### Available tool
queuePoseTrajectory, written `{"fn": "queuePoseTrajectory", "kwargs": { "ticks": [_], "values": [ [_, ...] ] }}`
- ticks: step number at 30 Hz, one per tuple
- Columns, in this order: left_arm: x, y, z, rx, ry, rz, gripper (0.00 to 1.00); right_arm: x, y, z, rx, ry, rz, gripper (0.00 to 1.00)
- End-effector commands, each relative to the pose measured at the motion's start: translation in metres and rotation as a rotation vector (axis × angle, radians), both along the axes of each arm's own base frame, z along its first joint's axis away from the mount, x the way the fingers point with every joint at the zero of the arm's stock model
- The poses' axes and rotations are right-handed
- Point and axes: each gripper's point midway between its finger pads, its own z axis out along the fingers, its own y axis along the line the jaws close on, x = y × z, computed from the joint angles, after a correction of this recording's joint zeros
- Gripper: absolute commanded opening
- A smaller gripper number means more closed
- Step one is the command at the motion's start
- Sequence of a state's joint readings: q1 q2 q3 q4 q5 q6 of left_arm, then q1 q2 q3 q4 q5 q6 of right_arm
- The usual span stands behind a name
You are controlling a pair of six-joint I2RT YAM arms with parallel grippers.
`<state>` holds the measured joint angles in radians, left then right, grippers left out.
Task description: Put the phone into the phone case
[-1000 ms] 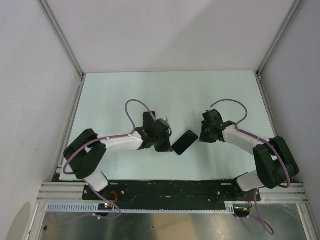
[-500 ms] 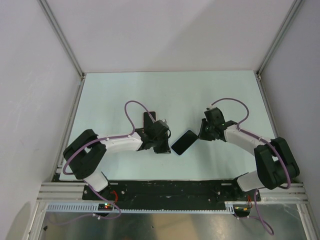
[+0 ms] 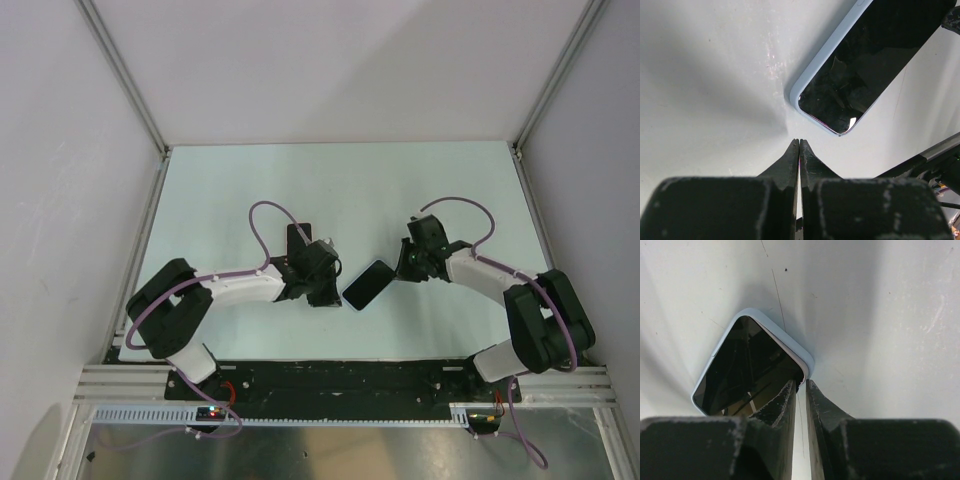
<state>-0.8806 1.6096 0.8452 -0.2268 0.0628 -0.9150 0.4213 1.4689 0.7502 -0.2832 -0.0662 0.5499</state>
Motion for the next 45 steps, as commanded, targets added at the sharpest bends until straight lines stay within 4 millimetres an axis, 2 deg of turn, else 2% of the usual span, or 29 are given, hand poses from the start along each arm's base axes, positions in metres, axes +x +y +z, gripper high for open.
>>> {"fn": "queuePoseTrajectory", "kwargs": {
  "ticks": [1, 12, 23, 31, 33, 35, 41, 45],
  "values": [
    [0.01, -0.006, 0.009, -0.012, -0.043, -0.009, 0.04, 0.012, 0.0, 0.001, -0.007, -0.02, -0.021, 0.16],
    [0.012, -0.009, 0.01, -0.015, -0.045, -0.012, 0.04, 0.009, -0.004, -0.02, -0.058, 0.038, -0.022, 0.11],
    [0.014, -0.012, 0.013, -0.023, -0.047, -0.014, 0.04, -0.01, -0.015, -0.049, -0.2, 0.111, -0.022, 0.07],
    [0.014, -0.013, 0.014, -0.024, -0.051, -0.018, 0.04, -0.019, -0.013, -0.064, -0.24, 0.149, -0.019, 0.07],
    [0.015, -0.014, 0.015, -0.024, -0.054, -0.019, 0.04, -0.018, -0.012, -0.062, -0.247, 0.152, -0.015, 0.07],
    [0.016, -0.014, 0.016, -0.026, -0.057, -0.021, 0.04, -0.013, -0.009, -0.051, -0.242, 0.127, -0.014, 0.09],
    [0.013, -0.01, 0.02, -0.031, -0.064, -0.017, 0.04, 0.019, -0.01, -0.004, -0.249, -0.004, -0.015, 0.26],
    [0.007, -0.006, 0.023, -0.038, -0.066, -0.013, 0.04, 0.035, -0.012, 0.005, -0.248, -0.033, -0.013, 0.32]
  ]
}}
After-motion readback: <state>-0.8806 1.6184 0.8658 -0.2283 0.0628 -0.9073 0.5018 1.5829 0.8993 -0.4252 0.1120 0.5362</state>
